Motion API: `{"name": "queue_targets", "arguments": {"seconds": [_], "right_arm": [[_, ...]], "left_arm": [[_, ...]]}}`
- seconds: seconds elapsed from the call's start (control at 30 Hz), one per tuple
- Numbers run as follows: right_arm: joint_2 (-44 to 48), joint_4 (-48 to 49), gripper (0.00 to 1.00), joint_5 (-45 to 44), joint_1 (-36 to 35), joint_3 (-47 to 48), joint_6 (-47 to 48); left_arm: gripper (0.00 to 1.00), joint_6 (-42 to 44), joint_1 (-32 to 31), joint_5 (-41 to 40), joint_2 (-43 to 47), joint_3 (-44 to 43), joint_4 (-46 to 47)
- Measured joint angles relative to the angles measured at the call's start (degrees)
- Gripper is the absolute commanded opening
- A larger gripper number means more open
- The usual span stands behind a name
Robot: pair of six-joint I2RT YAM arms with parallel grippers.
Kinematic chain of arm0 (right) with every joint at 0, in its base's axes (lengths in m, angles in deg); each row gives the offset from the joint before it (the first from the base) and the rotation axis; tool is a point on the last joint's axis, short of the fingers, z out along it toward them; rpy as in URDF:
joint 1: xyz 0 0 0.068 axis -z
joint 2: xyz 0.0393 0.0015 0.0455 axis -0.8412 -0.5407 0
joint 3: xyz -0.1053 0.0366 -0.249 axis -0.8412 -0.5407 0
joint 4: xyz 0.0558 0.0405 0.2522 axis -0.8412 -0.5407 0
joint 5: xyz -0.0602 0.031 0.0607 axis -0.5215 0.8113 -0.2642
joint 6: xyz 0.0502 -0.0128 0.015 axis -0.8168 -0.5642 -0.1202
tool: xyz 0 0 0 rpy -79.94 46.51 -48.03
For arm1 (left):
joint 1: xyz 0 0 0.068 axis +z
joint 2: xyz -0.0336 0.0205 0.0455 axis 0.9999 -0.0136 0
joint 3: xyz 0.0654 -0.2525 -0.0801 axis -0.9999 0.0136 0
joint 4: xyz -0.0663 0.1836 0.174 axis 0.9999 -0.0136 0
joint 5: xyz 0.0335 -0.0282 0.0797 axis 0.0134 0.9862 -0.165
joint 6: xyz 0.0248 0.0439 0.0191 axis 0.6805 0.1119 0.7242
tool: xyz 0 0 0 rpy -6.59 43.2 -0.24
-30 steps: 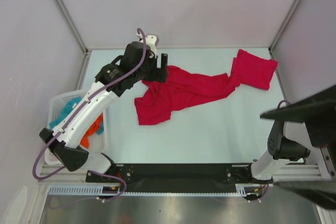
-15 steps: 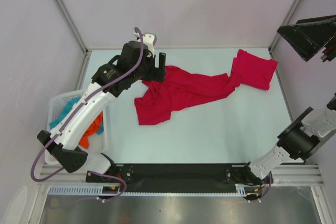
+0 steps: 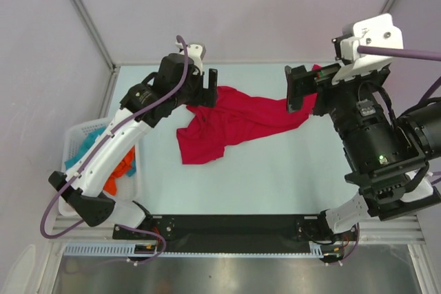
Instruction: Fold and stack the t-shirts
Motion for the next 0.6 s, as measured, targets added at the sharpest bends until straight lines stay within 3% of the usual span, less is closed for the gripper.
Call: {"name": "queue_targets", "arguments": {"seconds": [0.13,0.4,0.5,0.6], "right_arm": [[2.0,0.7,1.00,0.1,7.1,-3.2,-4.1],[7.4,0.9,1.00,-0.5,32.5,-20.9,-7.9],[6.5,6.7,1.00,-0.7,35.7,-30.2,-4.5],[3.9,17.2,1.00,-0.4,34.7,-38.3,1.2]], "left_arm": [[0.88,0.0,0.0,0.0,0.0,0.0,0.0],[0.89,0.0,0.0,0.0,1.4,0.3,0.0],[0.89,0.0,0.0,0.0,1.9,0.3,0.0],[0.89,0.0,0.0,-0.2,2.3,0.4,0.0]]}}
